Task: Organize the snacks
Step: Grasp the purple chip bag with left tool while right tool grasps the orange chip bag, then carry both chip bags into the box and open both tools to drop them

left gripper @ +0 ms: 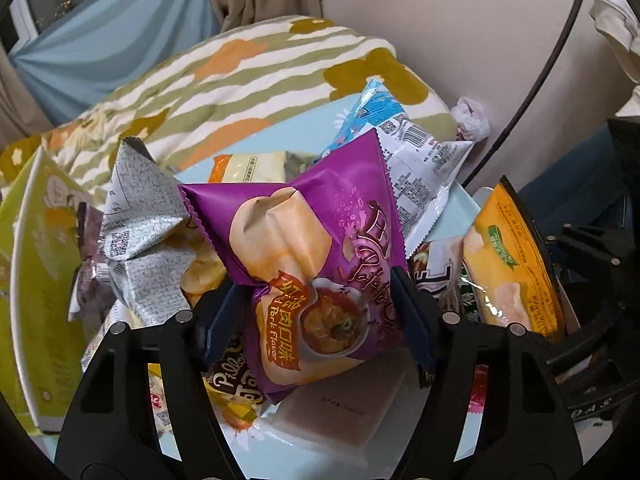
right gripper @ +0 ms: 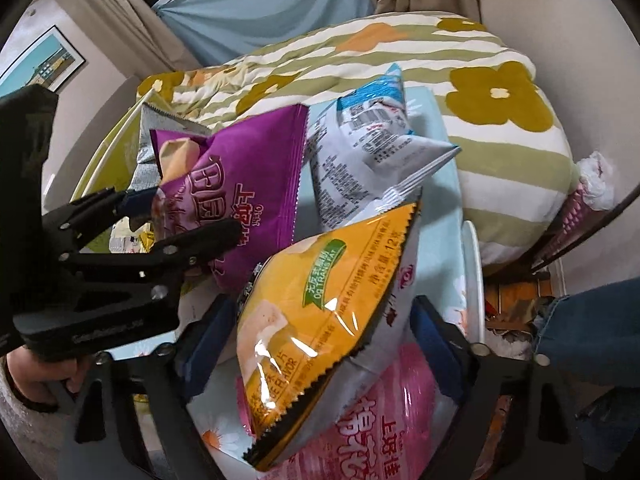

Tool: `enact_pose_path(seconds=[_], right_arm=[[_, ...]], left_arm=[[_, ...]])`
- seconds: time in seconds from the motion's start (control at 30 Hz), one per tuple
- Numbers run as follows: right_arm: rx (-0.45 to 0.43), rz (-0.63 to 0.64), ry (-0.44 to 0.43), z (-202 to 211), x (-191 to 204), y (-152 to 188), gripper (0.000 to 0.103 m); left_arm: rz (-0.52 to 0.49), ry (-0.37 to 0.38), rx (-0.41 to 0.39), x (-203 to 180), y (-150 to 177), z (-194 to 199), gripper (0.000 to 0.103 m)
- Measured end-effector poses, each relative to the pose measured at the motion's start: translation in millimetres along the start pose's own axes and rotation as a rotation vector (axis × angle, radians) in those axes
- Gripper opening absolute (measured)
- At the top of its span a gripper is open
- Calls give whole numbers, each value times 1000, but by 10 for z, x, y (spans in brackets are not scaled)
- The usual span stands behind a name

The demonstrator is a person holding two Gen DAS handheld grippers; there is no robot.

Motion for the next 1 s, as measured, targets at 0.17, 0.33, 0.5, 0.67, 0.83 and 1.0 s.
enact_pose_path(seconds=[0.17,0.33,0.5,0.67,0.83,1.0], right_arm=[[-4,20,-5,1,33,9,63],[-7,4,5,38,8,39,53],[-34,-19,4,169,-30,17,48],[-60,-14,13,318,-13,4,48],[-93,-32,-30,507,40,-14,48],[-138,22,-39,771,191,-60,48]], left_arm=[[7,-1,-18,23,-11,84,70],[2,-8,-31,-7,-9,169,70],[4,-22,-60,-19,-39,348,70],[7,-43,-94,-33,-75,544,70],[34,-63,-136,-36,-89,786,70],[90,-85,-195,26,-85,1129,70]])
Point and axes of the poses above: each gripper's, at about its wrist camera, not at the fingertips, and z roughly against the way its jaws point, x to its left, y to its underside, the point moved 6 cm from there along -z, roughly the way its jaws point, and after that the axes turned 9 degrees about y, right-handed, at the moved point
